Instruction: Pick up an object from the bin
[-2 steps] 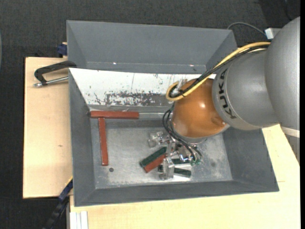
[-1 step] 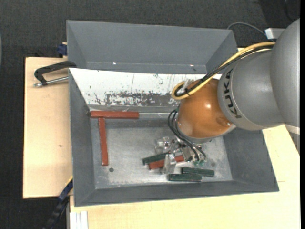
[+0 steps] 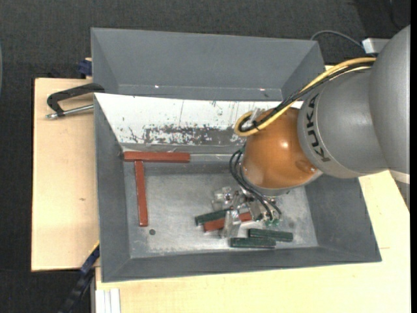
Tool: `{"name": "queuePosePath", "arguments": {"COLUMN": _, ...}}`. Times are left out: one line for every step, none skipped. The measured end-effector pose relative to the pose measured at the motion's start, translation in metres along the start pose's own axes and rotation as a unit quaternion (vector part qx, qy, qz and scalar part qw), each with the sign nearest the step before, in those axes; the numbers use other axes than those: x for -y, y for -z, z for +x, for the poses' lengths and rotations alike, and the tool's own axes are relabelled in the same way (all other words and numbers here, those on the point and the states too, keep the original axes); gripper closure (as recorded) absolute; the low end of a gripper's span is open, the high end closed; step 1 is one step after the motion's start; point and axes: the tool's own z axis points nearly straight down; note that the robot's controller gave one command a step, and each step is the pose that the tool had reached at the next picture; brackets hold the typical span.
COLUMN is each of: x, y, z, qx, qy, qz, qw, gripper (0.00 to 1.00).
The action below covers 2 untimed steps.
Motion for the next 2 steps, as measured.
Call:
{"name": "queuePosePath", "arguments": {"x": -0.0001, "y": 0.0011, "z": 0.0, "qx": 0.0003, "qy": 0.0, "qz": 0.0, "qw": 1.0, "gripper": 1.0}}
{"name": "queuePosePath", "arguments": {"x": -0.0003, "y": 0.0072, "z": 0.0006, "qx": -0.0007, "qy": 0.0, "qz": 0.0, "qw": 1.0, "gripper": 1.0}}
